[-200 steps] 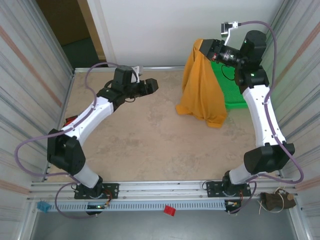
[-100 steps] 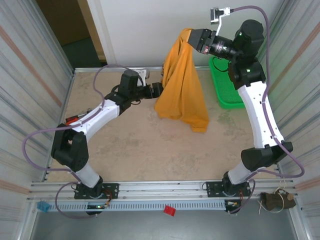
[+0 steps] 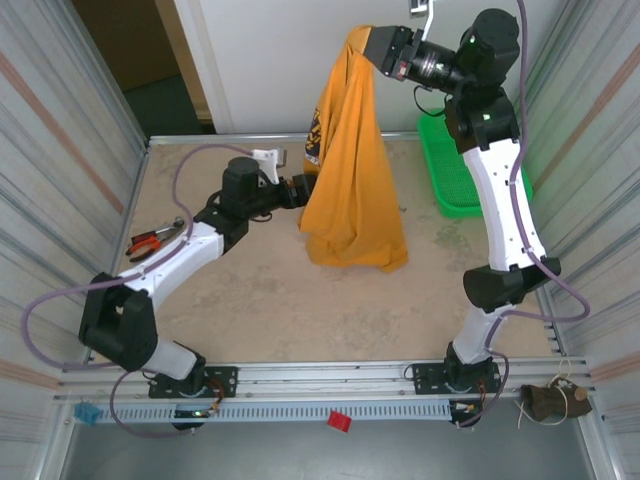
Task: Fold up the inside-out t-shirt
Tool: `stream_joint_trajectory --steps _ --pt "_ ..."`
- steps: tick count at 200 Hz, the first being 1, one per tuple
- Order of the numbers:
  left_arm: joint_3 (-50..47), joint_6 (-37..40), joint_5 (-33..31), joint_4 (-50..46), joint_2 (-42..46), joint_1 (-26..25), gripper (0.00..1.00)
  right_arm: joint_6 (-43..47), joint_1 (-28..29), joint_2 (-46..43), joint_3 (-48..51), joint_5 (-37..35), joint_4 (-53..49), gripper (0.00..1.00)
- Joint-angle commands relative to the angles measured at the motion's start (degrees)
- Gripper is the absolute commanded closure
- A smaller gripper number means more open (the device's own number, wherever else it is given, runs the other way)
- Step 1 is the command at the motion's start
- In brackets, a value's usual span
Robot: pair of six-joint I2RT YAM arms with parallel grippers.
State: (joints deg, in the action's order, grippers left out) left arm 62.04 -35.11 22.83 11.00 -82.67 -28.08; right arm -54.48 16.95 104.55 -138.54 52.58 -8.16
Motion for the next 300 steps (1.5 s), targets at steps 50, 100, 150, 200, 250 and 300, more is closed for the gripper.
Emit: stream_joint_trajectory --steps 50,100,150,200,250,300 --pt "20.79 0.74 4.97 -3.26 1.84 0.14 1.00 -9.51 -6.93 0.84 -9.48 0.14 6.25 1.00" --pt "33.45 8.13 3.80 -14.80 1.39 3.17 1.00 -12.05 -8.69 0.65 -8.64 0.31 9.45 1.00" --pt "20.29 12.67 -3.69 -11.10 2.23 1.05 0.40 -12.05 -8.27 0.76 -8.15 1.31 9.22 1.00" --pt "17.84 14.50 -0.18 -9.59 -4.95 -0.32 0.30 -11.76 -5.35 0.21 -7.10 1.17 8.37 1.00" --pt "10.82 11.69 11.34 -3.27 -6.39 -3.24 0.22 -11.41 -0.58 3.15 -8.12 -0.13 8.14 1.00" --pt "5.58 5.71 7.38 0.95 -4.15 -1.60 1.00 -9.46 -3.69 -4.86 11.37 -0.23 12.36 1.00"
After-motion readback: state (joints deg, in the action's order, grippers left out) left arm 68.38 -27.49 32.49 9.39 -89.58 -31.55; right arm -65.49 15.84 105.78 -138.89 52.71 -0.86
